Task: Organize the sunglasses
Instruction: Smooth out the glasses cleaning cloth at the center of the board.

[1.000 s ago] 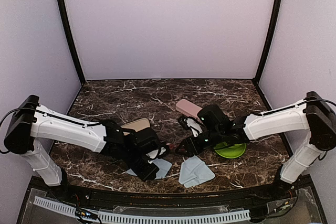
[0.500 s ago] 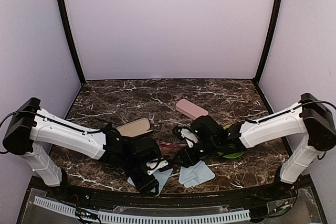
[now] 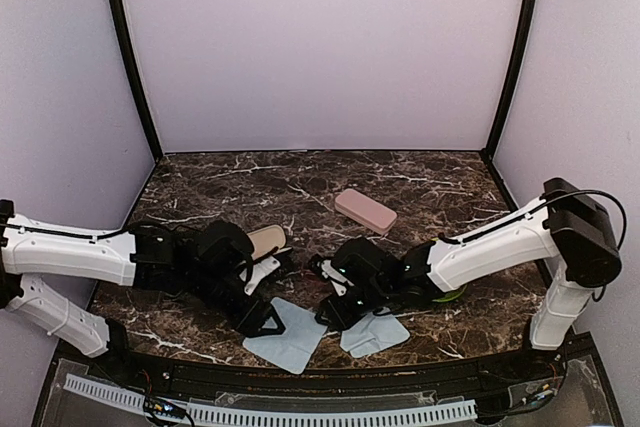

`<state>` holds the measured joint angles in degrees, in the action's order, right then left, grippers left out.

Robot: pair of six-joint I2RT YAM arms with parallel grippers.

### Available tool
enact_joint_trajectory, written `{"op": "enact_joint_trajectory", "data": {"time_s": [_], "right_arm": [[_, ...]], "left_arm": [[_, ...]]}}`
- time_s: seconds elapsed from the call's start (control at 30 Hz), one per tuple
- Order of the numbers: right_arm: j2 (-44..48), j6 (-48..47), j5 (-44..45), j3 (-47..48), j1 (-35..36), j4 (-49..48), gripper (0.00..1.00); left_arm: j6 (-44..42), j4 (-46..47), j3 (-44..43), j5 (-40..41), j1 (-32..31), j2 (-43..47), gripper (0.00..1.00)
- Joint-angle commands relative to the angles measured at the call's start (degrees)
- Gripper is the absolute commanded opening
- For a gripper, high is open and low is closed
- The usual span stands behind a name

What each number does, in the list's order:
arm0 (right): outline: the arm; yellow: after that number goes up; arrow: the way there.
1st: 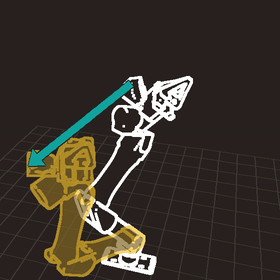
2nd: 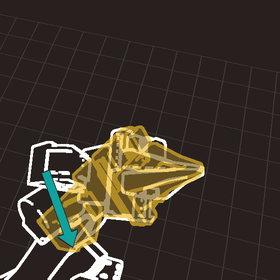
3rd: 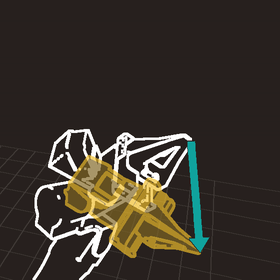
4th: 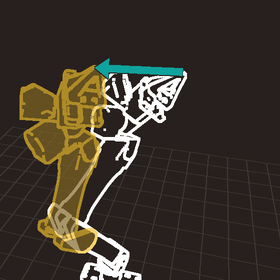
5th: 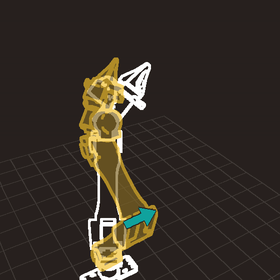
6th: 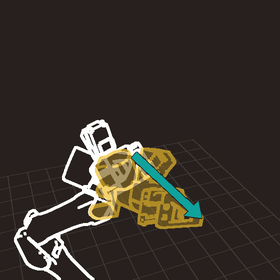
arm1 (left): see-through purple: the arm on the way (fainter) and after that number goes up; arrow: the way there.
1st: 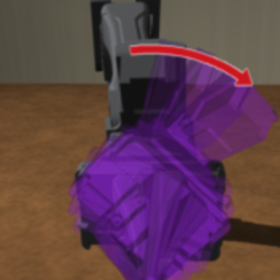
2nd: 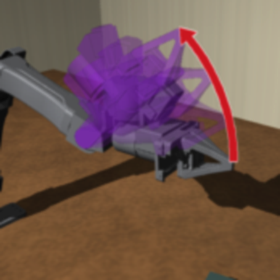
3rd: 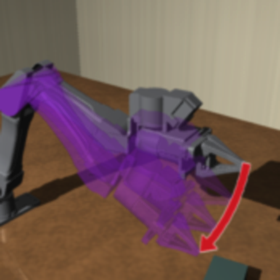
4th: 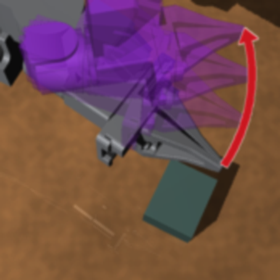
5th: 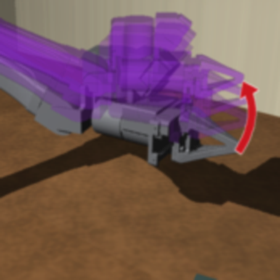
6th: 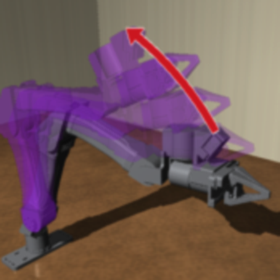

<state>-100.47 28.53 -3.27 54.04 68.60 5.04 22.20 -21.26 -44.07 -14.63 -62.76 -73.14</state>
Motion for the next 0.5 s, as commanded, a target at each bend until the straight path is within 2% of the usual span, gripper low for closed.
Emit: {"op": "enact_joint_trajectory", "data": {"time_s": [0.0,0.2,0.47], "right_arm": [[-2.3,0.3,4.7,3.4,1.5,4.6,0.37],[-5.2,-0.2,7.2,6.1,3.4,8.2,0.33],[-7.1,-0.7,9.9,8.1,5.1,11.7,0.23]], "left_arm": [[3.6,0.8,1.8,5.3,4.6,5.4,0.53],[6.9,0.7,2.1,9.7,8.8,6.9,0.53],[5.9,1.7,1.4,9.2,11.1,5.4,0.54]]}}
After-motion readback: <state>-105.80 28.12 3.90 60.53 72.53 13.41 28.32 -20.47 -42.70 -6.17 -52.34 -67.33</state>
